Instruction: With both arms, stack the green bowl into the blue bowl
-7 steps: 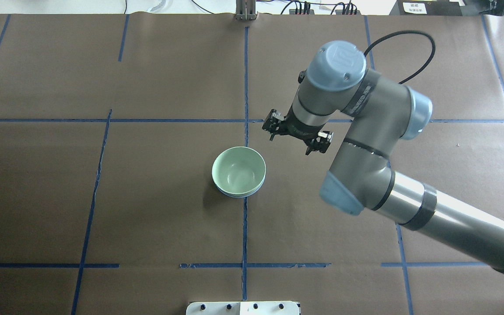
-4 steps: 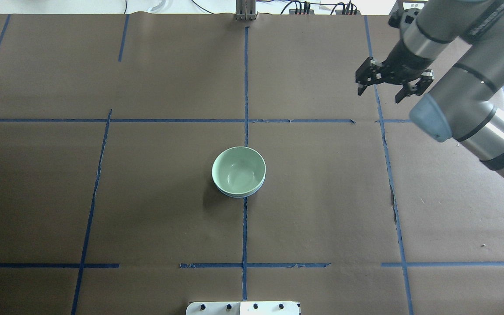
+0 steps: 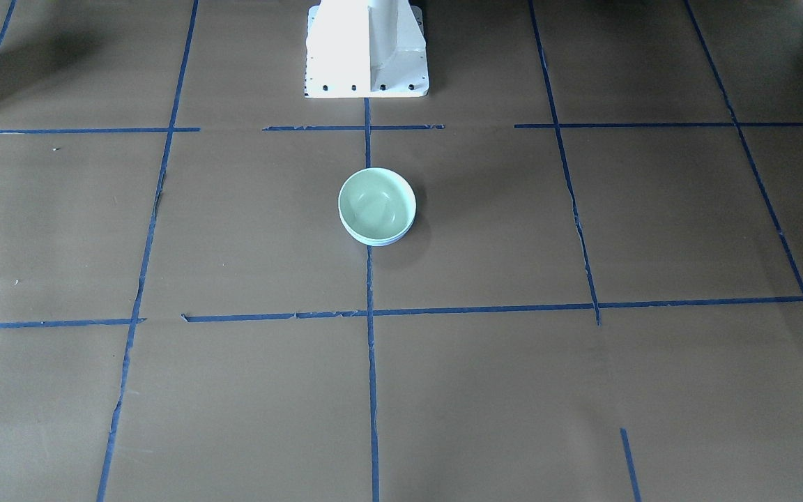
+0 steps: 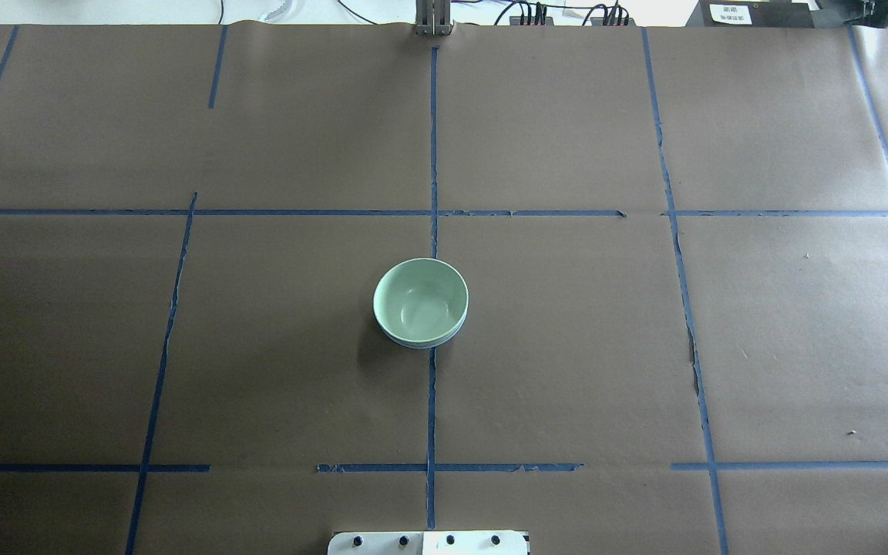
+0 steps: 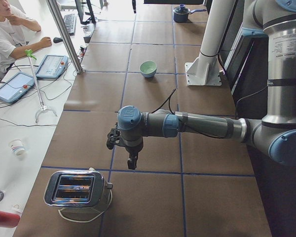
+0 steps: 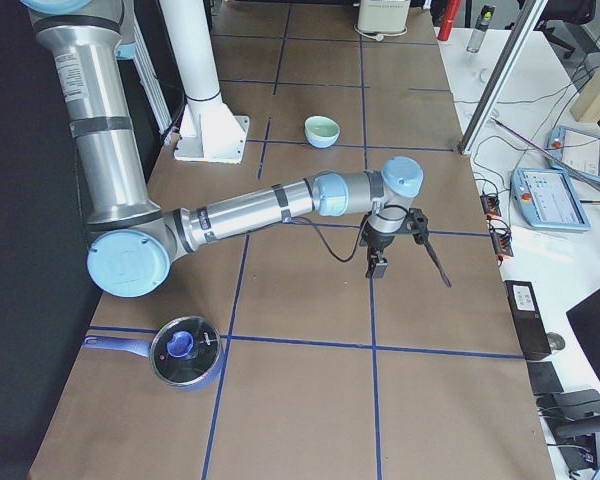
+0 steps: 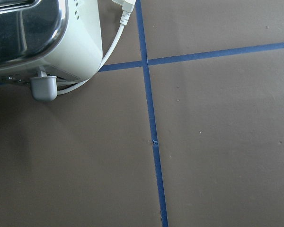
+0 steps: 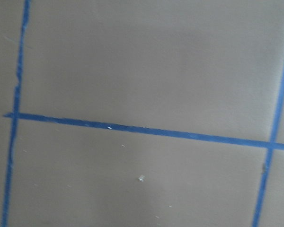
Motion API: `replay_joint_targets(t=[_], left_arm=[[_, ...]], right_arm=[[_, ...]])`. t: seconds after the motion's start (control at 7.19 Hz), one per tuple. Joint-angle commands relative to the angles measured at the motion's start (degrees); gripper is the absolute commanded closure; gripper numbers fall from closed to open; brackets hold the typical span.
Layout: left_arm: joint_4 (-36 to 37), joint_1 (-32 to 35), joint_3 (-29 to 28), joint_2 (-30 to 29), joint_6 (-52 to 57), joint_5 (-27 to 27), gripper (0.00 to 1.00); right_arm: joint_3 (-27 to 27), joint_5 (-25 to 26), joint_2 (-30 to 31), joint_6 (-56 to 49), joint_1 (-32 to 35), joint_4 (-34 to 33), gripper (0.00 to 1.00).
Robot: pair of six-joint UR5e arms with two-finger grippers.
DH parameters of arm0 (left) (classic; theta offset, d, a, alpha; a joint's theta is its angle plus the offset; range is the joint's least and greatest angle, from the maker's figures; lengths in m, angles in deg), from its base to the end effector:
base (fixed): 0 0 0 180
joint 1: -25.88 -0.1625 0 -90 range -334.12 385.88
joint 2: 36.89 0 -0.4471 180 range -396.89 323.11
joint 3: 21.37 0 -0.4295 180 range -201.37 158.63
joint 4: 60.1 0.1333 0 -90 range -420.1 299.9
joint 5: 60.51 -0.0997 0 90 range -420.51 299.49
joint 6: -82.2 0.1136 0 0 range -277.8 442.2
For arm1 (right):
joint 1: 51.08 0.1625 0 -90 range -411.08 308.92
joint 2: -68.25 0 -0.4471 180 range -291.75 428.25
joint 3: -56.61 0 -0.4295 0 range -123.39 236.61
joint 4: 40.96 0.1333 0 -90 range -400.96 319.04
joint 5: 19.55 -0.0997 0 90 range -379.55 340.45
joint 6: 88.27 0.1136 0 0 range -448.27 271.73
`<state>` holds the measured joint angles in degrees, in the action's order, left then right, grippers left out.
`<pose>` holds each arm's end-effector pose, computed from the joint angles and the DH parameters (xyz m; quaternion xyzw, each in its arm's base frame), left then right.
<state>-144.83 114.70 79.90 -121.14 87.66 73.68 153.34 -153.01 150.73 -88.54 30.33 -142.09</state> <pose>-0.0442 -0.4838 0.6471 0.0161 0.3758 0.0545 0.9250 -0.0319 -0.5806 0.5769 -0.0016 -0.3710 -0.0818 0.9250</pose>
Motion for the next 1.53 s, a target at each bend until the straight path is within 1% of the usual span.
replay_joint_targets(t=[0.0, 0.14, 0.28, 0.42, 0.7, 1.39], left_arm=[[-1.1, 0.0, -0.7, 0.1, -0.2, 0.1, 0.00], [-0.5, 0.0, -0.5, 0.1, -0.2, 0.3, 0.00], [-0.5, 0.0, -0.7, 1.1, -0.1, -0.2, 0.00], [-0.9, 0.0, 0.3, 2.0, 0.1, -0.2, 0.00], [-1.1, 0.0, 0.1, 2.0, 0.0, -0.2, 0.00], [-1.2, -0.3, -0.6, 1.7, 0.0, -0.1, 0.00]], right_arm=[[0.1, 0.5, 8.8, -8.9, 7.3, 0.2, 0.00], [0.5, 0.7, 12.1, -8.3, 7.7, 0.6, 0.00], [0.3, 0.7, 12.8, -7.4, 7.7, 1.9, 0.00], [0.1, 0.6, 12.9, -7.1, 7.6, 2.0, 0.00], [-0.1, 0.2, 12.9, -7.0, 7.5, 3.4, 0.00], [-0.6, 0.3, 12.9, -7.1, 7.4, 3.6, 0.00]])
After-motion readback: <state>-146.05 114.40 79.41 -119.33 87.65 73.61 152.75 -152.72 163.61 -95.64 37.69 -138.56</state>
